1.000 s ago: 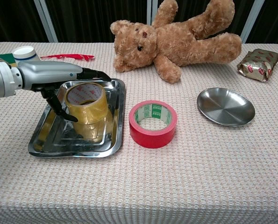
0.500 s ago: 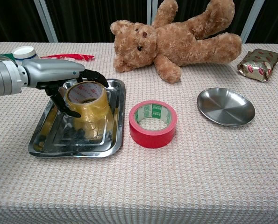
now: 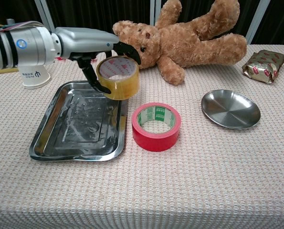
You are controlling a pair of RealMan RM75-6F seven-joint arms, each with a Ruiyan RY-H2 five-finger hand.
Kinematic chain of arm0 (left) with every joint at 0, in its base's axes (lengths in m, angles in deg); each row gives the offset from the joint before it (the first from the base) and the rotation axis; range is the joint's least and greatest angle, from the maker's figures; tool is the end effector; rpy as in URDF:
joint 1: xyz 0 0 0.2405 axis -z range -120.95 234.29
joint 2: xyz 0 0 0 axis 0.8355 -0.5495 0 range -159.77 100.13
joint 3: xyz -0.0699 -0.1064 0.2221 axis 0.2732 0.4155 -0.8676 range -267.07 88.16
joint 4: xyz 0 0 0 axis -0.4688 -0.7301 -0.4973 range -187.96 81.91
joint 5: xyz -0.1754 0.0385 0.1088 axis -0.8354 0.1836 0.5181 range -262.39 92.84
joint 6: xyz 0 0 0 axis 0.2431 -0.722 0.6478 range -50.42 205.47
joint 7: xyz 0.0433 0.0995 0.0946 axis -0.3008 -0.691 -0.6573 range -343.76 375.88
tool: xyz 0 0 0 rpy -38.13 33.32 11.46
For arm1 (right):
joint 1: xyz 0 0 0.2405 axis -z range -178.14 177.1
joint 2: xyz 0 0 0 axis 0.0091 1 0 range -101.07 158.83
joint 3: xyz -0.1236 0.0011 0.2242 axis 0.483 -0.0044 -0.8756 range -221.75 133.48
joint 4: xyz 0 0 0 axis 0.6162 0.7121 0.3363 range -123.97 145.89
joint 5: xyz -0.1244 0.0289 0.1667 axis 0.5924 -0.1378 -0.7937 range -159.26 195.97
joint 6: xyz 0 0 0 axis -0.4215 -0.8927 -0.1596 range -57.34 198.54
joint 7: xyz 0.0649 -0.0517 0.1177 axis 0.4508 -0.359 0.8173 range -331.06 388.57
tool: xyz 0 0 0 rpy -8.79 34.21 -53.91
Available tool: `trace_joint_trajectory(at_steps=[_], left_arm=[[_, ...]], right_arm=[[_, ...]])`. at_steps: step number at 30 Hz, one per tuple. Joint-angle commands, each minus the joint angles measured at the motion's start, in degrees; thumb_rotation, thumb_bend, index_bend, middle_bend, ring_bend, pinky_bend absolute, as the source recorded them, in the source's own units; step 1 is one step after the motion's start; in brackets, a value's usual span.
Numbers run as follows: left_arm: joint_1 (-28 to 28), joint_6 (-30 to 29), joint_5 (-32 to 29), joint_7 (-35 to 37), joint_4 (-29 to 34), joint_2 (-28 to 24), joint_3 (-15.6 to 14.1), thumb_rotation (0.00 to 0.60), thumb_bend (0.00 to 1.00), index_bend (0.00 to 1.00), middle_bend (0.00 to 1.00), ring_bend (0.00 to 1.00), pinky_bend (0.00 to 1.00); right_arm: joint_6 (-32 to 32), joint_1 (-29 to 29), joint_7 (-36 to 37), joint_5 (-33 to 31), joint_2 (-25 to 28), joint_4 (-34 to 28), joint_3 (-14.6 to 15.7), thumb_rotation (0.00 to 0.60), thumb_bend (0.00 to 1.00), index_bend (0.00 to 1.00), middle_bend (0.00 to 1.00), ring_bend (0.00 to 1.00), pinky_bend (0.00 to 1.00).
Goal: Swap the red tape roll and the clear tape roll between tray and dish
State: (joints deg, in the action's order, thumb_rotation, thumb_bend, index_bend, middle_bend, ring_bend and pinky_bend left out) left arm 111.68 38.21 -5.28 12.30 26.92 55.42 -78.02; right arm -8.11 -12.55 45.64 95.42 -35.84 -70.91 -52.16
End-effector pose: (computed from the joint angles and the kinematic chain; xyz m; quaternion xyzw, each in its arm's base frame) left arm -0.0786 0.3739 -0.0207 -0.8416 -0.2866 -0.3625 0.2797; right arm -0.3364 -0.2441 0.1879 0.5279 -0.4261 0.4462 0.5837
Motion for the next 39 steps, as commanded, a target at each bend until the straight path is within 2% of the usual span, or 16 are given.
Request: trace_joint_trajectory(at_steps=[1, 7, 12, 14, 16, 19, 23, 27, 32, 35, 39], left_arm=[[3.28, 1.89, -0.01, 1.68, -4.56, 4.17, 1.09, 0.6, 0.25, 0.22, 0.3, 0.24, 0.35], [6.99, 2.75, 0.79, 5.41, -12.03, 10.07, 1.67, 0.6, 0.25, 0.22, 0.3, 0.23, 0.35], [8.58, 2.33, 2.25, 8.15, -16.9, 13.61, 0.76, 0.6, 0.25, 0.2, 0.28, 0.22, 0.34], [8.96, 2.14, 2.79, 9.55, -18.5, 14.63, 0.26, 0.6, 0.24, 0.16, 0.24, 0.2, 0.33], [9.01, 0.85, 3.64, 11.11, -19.86, 15.53, -0.12, 0.6, 0.22, 0.09, 0.14, 0.12, 0.28], [8.91, -2.03, 5.06, 12.79, -22.4, 16.93, -0.51, 0.6, 0.18, 0.05, 0.02, 0.04, 0.21], [8.69, -3.61, 5.88, 14.03, -23.45, 16.85, -1.27, 0.6, 0.16, 0.04, 0.0, 0.02, 0.18], [7.07, -5.18, 6.17, 13.72, -20.07, 14.06, -2.57, 0.6, 0.16, 0.04, 0.0, 0.02, 0.18], [2.12, -11.25, 8.5, 9.67, -7.45, 6.03, -6.0, 0.6, 0.16, 0.04, 0.05, 0.02, 0.18], [0.07, -12.42, 9.55, 5.99, 0.92, 1.2, -8.39, 0.6, 0.16, 0.05, 0.06, 0.02, 0.18], [-1.08, -12.82, 10.85, 2.2, 8.14, -2.19, -10.31, 0.6, 0.16, 0.05, 0.06, 0.02, 0.18]], right_arm=[[0.28, 0.51, 1.47, -0.63, -0.29, 1.2, -0.35, 0.6, 0.0, 0.0, 0.0, 0.0, 0.0], [0.6, 1.38, 3.99, -1.4, -0.63, 3.34, -0.84, 0.6, 0.0, 0.0, 0.0, 0.0, 0.0], [1.07, 1.72, 5.21, -1.4, -0.89, 4.64, -0.98, 0.6, 0.0, 0.0, 0.0, 0.0, 0.0], [1.17, 1.83, 5.59, -1.3, -1.02, 5.04, -1.05, 0.6, 0.0, 0.0, 0.0, 0.0, 0.0], [1.34, 1.89, 5.88, -1.31, -1.16, 5.47, -1.16, 0.6, 0.0, 0.0, 0.0, 0.0, 0.0], [1.74, 1.94, 6.29, -1.37, -1.36, 6.05, -1.27, 0.6, 0.0, 0.0, 0.0, 0.0, 0.0], [1.8, 2.11, 6.52, -1.17, -1.51, 6.37, -1.34, 0.6, 0.0, 0.0, 0.0, 0.0, 0.0], [1.78, 2.19, 6.75, -0.97, -1.47, 6.52, -1.53, 0.6, 0.0, 0.0, 0.0, 0.0, 0.0], [1.75, 2.41, 7.05, -0.89, -1.29, 6.8, -1.76, 0.6, 0.0, 0.0, 0.0, 0.0, 0.0], [2.15, 2.34, 7.41, -1.1, -1.17, 7.0, -2.03, 0.6, 0.0, 0.0, 0.0, 0.0, 0.0], [2.44, 2.38, 7.89, -1.2, -1.05, 7.15, -2.23, 0.6, 0.0, 0.0, 0.0, 0.0, 0.0]])
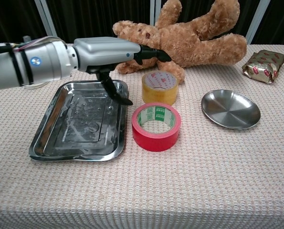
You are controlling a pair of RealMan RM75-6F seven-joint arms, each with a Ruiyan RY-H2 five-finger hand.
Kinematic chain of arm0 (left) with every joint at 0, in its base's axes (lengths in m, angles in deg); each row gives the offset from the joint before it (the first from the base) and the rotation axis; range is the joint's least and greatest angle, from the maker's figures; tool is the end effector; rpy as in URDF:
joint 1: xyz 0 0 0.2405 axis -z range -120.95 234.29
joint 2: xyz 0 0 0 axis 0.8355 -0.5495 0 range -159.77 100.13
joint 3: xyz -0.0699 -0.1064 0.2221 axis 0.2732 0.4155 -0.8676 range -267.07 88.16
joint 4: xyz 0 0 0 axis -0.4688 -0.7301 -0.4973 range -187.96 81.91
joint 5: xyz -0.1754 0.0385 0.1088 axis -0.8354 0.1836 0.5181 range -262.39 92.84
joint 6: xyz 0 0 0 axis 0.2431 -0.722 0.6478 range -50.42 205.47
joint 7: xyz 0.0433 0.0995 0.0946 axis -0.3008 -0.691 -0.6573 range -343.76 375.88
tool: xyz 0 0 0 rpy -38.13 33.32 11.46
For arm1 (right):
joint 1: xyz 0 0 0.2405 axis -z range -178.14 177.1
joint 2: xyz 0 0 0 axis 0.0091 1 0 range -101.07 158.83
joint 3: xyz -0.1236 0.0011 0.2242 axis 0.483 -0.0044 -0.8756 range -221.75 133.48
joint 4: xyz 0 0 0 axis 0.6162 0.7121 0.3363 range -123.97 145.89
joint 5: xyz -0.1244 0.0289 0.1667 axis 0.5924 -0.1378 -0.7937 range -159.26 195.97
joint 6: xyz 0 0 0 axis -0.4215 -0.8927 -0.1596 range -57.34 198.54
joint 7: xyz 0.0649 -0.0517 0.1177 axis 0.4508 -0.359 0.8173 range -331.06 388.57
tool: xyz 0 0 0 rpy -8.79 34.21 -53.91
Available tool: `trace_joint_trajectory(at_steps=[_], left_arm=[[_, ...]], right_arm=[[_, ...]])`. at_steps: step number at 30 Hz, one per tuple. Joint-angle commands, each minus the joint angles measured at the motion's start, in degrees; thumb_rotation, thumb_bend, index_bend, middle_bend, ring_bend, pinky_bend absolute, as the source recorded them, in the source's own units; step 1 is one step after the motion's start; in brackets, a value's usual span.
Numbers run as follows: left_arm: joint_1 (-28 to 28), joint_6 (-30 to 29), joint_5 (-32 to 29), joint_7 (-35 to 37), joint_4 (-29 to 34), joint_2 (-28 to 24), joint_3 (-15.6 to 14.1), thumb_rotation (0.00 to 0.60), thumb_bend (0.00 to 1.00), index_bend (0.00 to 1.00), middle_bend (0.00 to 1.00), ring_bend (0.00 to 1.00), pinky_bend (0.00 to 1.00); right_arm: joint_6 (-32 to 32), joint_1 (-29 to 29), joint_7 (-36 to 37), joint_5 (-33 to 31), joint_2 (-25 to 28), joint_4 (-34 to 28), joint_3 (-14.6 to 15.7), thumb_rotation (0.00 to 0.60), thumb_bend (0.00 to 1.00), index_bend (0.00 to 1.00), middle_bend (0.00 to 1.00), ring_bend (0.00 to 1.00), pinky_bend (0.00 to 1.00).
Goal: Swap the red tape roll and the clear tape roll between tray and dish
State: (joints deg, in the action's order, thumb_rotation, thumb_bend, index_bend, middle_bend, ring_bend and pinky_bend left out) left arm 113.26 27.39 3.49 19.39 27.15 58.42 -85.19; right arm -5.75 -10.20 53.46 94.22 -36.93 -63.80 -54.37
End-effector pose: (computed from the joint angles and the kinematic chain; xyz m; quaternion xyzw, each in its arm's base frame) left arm -0.0656 0.3396 -0.0380 -0.8474 -0.2535 -0.4150 0.2133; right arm -0.3686 -0.2392 0.2040 0.4873 -0.4480 0.4498 0.5996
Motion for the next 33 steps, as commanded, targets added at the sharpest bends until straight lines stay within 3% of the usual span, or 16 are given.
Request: trace_joint_trajectory(at_steps=[1, 10, 25, 33], left_arm=[[-2.78, -2.32, 3.12, -6.07, 9.25, -5.57, -3.68, 0.6, 0.16, 0.05, 0.06, 0.02, 0.17], [-1.07, -1.64, 9.77, -12.71, 7.52, -2.95, -5.55, 0.6, 0.16, 0.05, 0.05, 0.01, 0.13], [5.11, 4.55, 10.41, -7.72, -2.82, 3.78, -3.77, 0.6, 0.16, 0.05, 0.04, 0.0, 0.12], [6.68, 5.08, 11.2, -7.21, -5.77, 5.65, -4.4, 0.6, 0.16, 0.05, 0.04, 0.0, 0.12]], right_arm=[[0.2, 0.05, 0.11, 0.01, 0.04, 0.08, 0.0, 0.6, 0.0, 0.0, 0.0, 0.0, 0.0], [1.02, -0.1, -0.1, 0.09, -0.34, 0.2, 0.0, 0.6, 0.0, 0.0, 0.0, 0.0, 0.0], [2.44, -0.42, 0.43, 0.29, -1.17, 1.5, 0.19, 0.6, 0.0, 0.0, 0.0, 0.0, 0.0], [2.85, -0.42, 1.55, 0.43, -1.66, 2.68, 0.24, 0.6, 0.0, 0.0, 0.0, 0.0, 0.0]])
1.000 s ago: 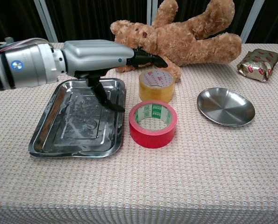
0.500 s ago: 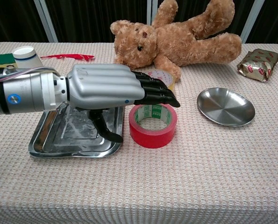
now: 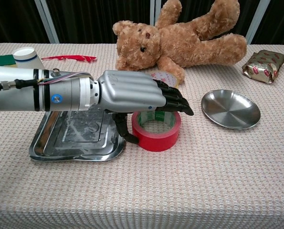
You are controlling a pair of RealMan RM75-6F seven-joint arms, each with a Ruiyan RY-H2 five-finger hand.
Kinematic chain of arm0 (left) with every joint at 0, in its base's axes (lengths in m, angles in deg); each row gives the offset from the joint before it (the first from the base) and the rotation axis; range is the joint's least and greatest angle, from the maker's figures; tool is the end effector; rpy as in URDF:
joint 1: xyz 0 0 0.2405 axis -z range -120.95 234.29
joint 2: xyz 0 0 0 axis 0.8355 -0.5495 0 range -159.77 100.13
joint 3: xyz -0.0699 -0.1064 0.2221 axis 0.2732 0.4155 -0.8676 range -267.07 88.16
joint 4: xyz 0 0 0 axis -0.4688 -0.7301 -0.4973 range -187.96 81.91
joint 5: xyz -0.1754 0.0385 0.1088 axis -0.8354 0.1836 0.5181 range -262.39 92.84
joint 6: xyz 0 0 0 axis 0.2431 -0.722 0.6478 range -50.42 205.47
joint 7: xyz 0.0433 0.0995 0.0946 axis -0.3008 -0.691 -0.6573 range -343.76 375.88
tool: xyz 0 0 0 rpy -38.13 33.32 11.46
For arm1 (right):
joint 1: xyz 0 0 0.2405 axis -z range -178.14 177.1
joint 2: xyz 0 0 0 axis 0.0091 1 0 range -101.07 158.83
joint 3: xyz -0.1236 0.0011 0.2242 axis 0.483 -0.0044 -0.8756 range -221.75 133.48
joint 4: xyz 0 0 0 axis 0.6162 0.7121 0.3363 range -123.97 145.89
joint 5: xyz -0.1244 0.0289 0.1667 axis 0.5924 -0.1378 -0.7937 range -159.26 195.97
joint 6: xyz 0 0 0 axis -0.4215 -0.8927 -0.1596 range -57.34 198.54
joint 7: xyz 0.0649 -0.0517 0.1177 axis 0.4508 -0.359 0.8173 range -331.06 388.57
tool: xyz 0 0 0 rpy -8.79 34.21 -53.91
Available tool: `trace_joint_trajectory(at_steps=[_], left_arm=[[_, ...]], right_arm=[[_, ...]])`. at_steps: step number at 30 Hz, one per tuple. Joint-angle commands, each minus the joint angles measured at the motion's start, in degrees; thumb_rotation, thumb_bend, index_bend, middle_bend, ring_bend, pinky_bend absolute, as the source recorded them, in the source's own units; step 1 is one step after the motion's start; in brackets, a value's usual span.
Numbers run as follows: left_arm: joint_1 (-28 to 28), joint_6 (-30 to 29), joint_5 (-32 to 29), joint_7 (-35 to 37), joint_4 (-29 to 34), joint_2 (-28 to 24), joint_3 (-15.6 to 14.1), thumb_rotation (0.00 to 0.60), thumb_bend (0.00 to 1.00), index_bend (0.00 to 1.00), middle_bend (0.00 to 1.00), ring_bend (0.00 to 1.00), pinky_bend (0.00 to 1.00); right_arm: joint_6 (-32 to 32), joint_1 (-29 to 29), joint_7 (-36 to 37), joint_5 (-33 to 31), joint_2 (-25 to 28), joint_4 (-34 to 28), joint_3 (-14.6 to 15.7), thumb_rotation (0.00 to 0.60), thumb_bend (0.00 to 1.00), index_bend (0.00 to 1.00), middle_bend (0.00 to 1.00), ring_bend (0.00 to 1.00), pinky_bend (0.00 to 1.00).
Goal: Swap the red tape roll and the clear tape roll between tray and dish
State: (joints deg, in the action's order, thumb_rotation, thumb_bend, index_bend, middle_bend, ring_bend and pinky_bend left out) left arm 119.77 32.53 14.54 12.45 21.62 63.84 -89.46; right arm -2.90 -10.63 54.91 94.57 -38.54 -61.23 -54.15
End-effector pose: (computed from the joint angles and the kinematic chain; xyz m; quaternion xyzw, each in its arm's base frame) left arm -0.0474 0.3152 -0.0845 -0.9232 -0.0744 -0.3420 0.1585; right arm -0.3772 -0.2418 0.1938 0.4902 -0.4666 0.4378 0.5919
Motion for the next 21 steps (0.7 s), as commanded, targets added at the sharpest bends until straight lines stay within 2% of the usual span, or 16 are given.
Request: trace_joint_trajectory(at_steps=[1, 5, 15, 21], left_arm=[[0.24, -0.12, 0.21, -0.56, -0.33, 0.35, -0.2, 0.6, 0.16, 0.05, 0.04, 0.0, 0.12], [0.44, -0.13, 0.05, -1.71, -0.47, 0.56, -0.23, 0.6, 0.17, 0.07, 0.07, 0.01, 0.13], [0.43, -0.3, -1.24, -3.81, -0.03, 0.83, 0.08, 0.6, 0.25, 0.21, 0.2, 0.12, 0.22], [-0.67, -2.99, -1.12, -6.49, 4.24, -1.95, 0.4, 0.6, 0.26, 0.25, 0.24, 0.16, 0.25]], right_arm=[[-0.04, 0.03, 0.14, 0.14, -0.06, 0.15, 0.03, 0.6, 0.0, 0.0, 0.0, 0.0, 0.0], [-0.14, 0.07, 0.25, 0.26, -0.05, 0.15, -0.02, 0.6, 0.0, 0.0, 0.0, 0.0, 0.0], [0.0, 0.05, 0.24, 0.28, -0.1, 0.14, -0.09, 0.6, 0.0, 0.0, 0.0, 0.0, 0.0], [-0.25, 0.25, 0.53, 0.31, 0.01, 0.2, -0.15, 0.6, 0.0, 0.0, 0.0, 0.0, 0.0]])
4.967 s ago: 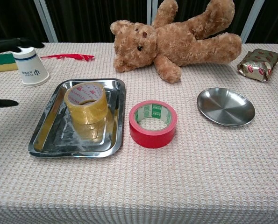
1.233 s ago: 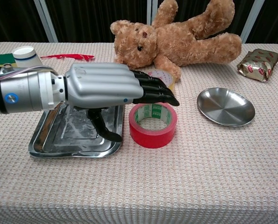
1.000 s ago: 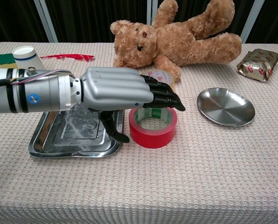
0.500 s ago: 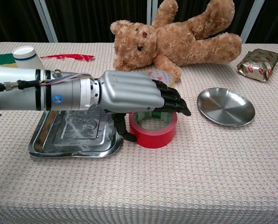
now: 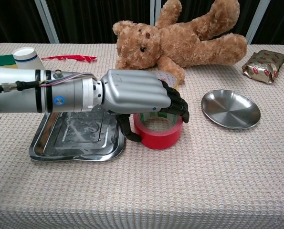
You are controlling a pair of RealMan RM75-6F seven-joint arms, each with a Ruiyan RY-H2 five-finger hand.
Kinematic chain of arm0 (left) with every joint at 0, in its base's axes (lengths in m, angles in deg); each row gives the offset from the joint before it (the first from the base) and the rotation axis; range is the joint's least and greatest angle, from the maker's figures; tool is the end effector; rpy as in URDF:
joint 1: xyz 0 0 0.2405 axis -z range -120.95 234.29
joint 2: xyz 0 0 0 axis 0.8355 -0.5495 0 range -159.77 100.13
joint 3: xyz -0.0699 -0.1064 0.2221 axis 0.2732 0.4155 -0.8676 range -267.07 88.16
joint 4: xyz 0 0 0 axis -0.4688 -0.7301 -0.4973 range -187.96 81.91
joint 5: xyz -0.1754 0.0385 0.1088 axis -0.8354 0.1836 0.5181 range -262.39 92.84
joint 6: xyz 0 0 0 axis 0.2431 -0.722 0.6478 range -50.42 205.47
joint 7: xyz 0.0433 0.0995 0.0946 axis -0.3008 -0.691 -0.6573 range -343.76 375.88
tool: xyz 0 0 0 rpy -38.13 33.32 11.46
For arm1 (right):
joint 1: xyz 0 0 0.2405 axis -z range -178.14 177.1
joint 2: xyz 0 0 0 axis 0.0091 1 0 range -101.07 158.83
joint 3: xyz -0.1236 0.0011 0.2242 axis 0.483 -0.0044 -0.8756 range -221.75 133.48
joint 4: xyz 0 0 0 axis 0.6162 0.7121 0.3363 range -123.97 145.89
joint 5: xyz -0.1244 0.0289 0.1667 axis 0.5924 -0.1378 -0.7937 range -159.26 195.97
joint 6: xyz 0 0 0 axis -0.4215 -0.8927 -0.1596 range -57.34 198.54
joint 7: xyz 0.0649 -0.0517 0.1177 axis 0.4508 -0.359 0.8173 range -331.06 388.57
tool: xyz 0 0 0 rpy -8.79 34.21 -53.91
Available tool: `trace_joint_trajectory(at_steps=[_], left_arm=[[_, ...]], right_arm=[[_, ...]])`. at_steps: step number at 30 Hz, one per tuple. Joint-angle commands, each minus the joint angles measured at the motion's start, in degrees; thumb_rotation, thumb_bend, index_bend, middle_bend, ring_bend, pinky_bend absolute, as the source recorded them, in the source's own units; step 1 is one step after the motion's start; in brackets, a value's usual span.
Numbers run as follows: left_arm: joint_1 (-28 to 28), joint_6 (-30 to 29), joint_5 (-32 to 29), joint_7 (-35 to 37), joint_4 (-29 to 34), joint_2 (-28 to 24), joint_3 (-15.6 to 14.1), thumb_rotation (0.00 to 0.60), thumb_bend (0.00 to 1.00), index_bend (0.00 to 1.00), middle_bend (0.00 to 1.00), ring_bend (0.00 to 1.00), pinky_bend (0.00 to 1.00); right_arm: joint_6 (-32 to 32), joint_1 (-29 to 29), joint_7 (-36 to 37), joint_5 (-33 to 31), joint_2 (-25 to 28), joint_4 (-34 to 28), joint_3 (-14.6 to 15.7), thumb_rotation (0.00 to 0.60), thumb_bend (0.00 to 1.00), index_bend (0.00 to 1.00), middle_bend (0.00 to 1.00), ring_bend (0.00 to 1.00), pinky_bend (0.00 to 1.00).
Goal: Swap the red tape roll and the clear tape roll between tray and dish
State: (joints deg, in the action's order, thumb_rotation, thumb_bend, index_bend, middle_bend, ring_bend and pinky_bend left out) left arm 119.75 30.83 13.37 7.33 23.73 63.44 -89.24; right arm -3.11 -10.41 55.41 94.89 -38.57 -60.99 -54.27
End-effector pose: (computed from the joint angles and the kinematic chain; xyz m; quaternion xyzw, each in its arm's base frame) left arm -0.0399 0.3100 -0.0803 -0.9182 -0.0466 -0.3552 0.1687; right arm -0.3776 -0.2409 0.1947 0.4892 -0.4660 0.4405 0.5912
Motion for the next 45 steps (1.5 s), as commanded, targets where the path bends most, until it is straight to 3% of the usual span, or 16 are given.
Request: trace_joint_trajectory(at_steps=[1, 10, 20, 23, 27, 30, 33, 39, 45], left_arm=[[-1.09, -1.85, -0.17, -2.0, 3.57, -2.63, 0.23, 0.6, 0.26, 0.26, 0.25, 0.17, 0.25], [-7.47, -5.09, -4.45, -6.03, 9.37, -10.55, -2.08, 0.6, 0.26, 0.26, 0.25, 0.17, 0.26], [-13.91, -6.4, -10.52, -6.19, 6.18, -12.74, -3.8, 0.6, 0.26, 0.25, 0.23, 0.16, 0.26], [-14.95, -5.66, -11.77, -5.86, 5.11, -12.83, -4.18, 0.6, 0.25, 0.2, 0.2, 0.14, 0.25], [-15.68, -5.05, -12.11, -4.14, 5.84, -13.49, -4.42, 0.6, 0.19, 0.04, 0.09, 0.05, 0.2], [-16.41, -6.3, -11.02, -2.88, 5.87, -13.66, -4.48, 0.6, 0.15, 0.0, 0.01, 0.02, 0.18], [-17.15, -7.31, -10.79, -2.7, 6.76, -14.31, -4.27, 0.6, 0.13, 0.0, 0.0, 0.0, 0.17], [-22.89, -15.53, -12.69, -5.74, 12.76, -18.66, -3.59, 0.6, 0.12, 0.0, 0.0, 0.0, 0.16], [-34.73, -27.84, -20.46, -6.93, 16.52, -22.2, -3.9, 0.6, 0.12, 0.0, 0.01, 0.0, 0.16]], right_arm=[[-0.03, 0.02, 0.03, -0.05, 0.09, -0.11, -0.08, 0.6, 0.0, 0.0, 0.0, 0.0, 0.0], [-0.2, -0.35, -1.31, 0.53, 0.22, -1.42, -0.09, 0.6, 0.0, 0.0, 0.0, 0.0, 0.0], [-0.38, -0.88, -4.68, 0.63, 0.75, -4.38, -0.23, 0.6, 0.0, 0.0, 0.0, 0.0, 0.0], [-0.39, -0.98, -5.63, 0.44, 0.9, -5.25, -0.31, 0.6, 0.0, 0.0, 0.0, 0.0, 0.0], [-0.38, -1.23, -6.73, 0.52, 0.98, -6.23, -0.32, 0.6, 0.0, 0.0, 0.0, 0.0, 0.0], [-0.14, -1.61, -7.53, 0.77, 1.03, -6.84, -0.26, 0.6, 0.0, 0.0, 0.0, 0.0, 0.0], [0.68, -2.44, -8.83, 1.35, 1.29, -7.82, -0.08, 0.6, 0.0, 0.0, 0.0, 0.0, 0.0], [3.61, -6.97, -15.94, 5.29, 2.21, -12.7, 0.16, 0.6, 0.0, 0.0, 0.0, 0.0, 0.0], [10.7, -14.98, -26.24, 9.1, 1.63, -20.41, -0.33, 0.6, 0.0, 0.0, 0.0, 0.0, 0.0]])
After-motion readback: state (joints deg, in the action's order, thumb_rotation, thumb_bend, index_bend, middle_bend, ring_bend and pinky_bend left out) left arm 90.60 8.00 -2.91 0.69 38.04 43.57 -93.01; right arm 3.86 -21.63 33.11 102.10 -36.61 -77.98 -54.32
